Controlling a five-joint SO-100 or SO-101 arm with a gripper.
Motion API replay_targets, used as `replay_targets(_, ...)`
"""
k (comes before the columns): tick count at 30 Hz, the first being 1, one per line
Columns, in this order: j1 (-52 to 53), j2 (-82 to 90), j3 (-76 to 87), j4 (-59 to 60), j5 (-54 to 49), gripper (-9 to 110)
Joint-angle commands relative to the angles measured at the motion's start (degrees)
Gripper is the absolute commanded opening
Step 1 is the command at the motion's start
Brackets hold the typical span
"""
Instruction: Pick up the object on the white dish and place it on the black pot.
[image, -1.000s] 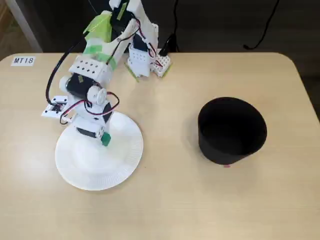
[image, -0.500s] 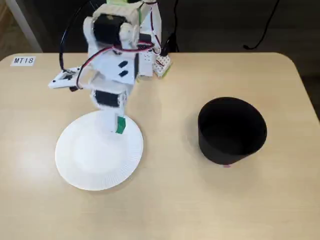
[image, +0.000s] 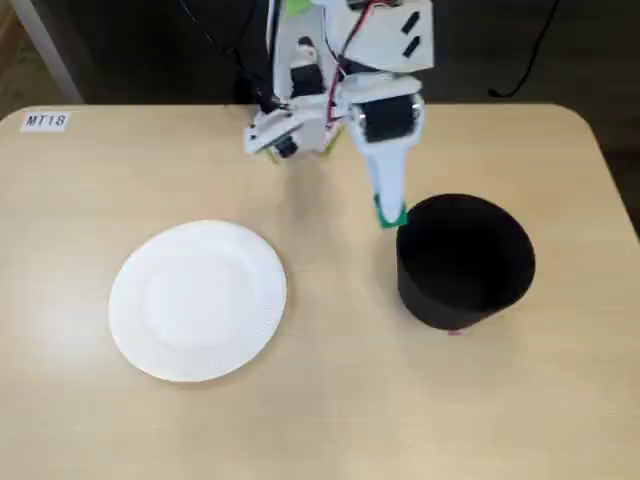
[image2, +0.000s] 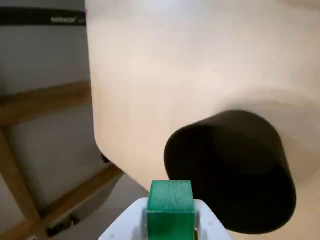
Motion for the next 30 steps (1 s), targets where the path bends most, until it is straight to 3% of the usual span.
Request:
replay_targets(1,-2.9,-0.7,-1.0,-3.3,-2.0,1)
replay_targets(13,-8.4,-11.3,-1.0,-11.0,-4.0,0)
replay_targets(30,-12.0,-24.1,-1.0,-10.7,-7.9,0)
